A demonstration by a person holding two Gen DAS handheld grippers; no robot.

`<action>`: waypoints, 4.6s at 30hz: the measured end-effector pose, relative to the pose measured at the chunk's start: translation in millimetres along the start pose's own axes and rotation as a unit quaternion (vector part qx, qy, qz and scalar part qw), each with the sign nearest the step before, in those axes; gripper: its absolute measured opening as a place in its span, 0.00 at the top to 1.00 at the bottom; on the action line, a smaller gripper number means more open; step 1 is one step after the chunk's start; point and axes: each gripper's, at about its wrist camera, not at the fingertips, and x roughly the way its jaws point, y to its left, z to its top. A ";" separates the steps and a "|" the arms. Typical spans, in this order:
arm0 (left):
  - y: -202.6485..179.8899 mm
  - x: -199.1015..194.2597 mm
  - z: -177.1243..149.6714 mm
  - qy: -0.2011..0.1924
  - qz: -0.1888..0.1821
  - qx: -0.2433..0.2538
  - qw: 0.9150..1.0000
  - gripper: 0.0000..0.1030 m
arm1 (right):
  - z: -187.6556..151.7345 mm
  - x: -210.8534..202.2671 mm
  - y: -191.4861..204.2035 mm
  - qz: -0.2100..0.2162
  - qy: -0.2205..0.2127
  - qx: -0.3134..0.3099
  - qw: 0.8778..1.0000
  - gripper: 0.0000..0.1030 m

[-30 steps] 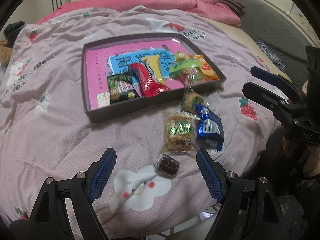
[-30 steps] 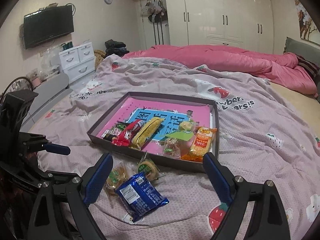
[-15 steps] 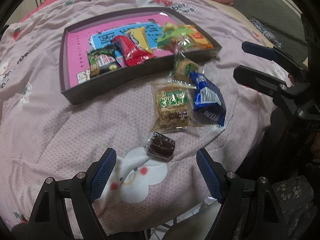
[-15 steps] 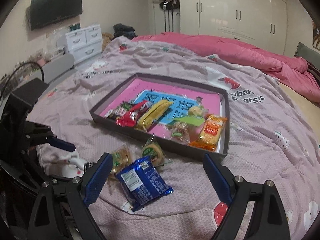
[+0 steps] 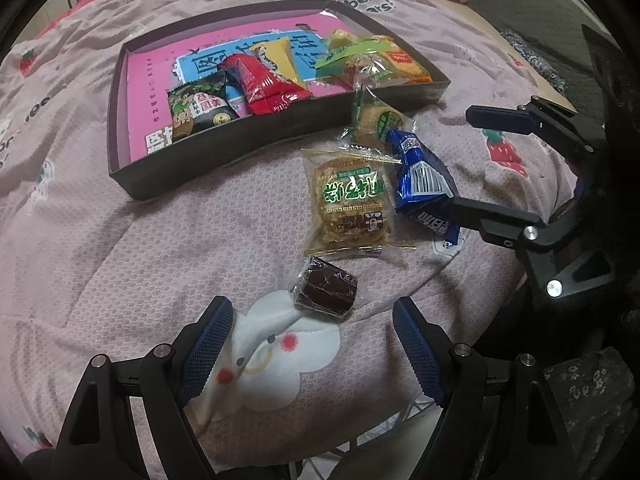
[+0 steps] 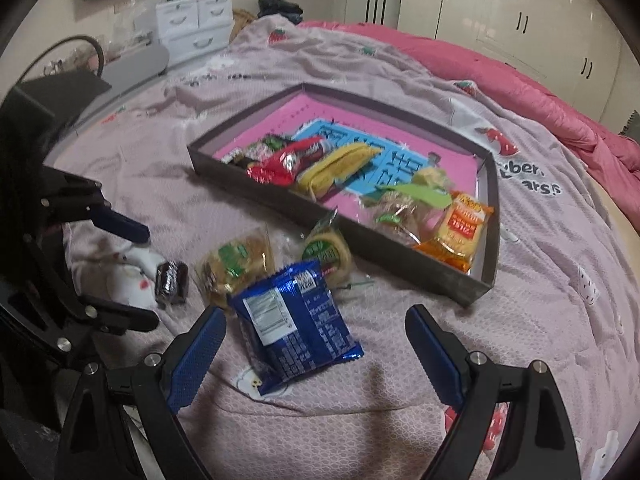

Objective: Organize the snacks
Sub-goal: 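Grasp the brown chocolate with the left gripper while the right grasps the blue biscuit pack, then carry the chocolate and blue biscuit pack over the tray with both grippers, then lower both snacks into the tray and open both grippers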

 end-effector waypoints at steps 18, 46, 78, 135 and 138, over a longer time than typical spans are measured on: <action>-1.8 7.9 6.9 -0.003 -0.011 0.017 1.000 0.26 | 0.6 40.5 9.8 -0.014 0.041 -0.069 0.997 0.12; -9.2 17.5 8.3 -0.001 -0.008 0.032 0.999 0.62 | -0.7 12.3 -17.5 0.086 0.003 0.049 0.995 0.46; 6.7 -50.2 24.9 -0.120 -0.017 -0.037 0.992 0.64 | 14.0 -35.7 -44.4 0.122 -0.130 0.128 0.976 0.46; 89.6 -4.2 88.1 -0.147 0.066 -0.180 0.970 0.63 | 42.6 25.8 -117.1 -0.013 -0.111 0.219 0.969 0.46; 89.6 -1.4 88.3 -0.146 0.067 -0.180 0.970 0.63 | 43.1 33.5 -116.7 -0.016 -0.102 0.217 0.971 0.45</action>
